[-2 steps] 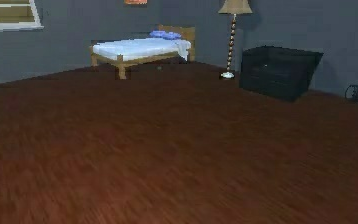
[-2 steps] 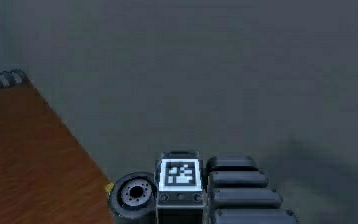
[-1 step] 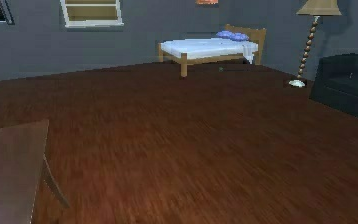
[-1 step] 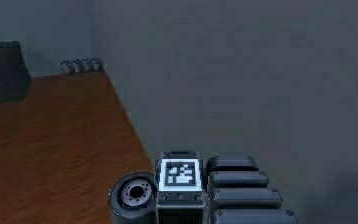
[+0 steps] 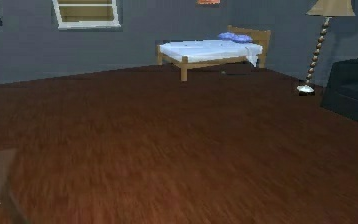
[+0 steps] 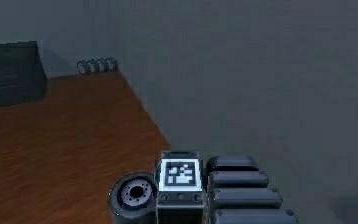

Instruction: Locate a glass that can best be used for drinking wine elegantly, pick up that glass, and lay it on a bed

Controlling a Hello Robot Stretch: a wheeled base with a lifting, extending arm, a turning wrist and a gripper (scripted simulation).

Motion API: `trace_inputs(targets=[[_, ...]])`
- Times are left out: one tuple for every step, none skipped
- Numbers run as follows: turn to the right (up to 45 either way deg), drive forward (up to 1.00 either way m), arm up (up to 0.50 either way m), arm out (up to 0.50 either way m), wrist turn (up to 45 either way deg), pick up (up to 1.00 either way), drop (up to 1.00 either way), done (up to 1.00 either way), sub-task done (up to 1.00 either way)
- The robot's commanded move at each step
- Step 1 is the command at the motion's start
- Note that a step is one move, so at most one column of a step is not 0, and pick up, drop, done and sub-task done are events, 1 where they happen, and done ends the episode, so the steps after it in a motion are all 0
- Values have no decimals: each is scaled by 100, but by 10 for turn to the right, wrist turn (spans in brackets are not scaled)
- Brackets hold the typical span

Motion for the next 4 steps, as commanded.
trace_inputs(targets=[[150,0,0,0,0,0,0,0,0],[0,100,0,0,0,0,0,0,0],[0,100,0,0,0,0,0,0,0],[0,100,0,0,0,0,0,0,0]])
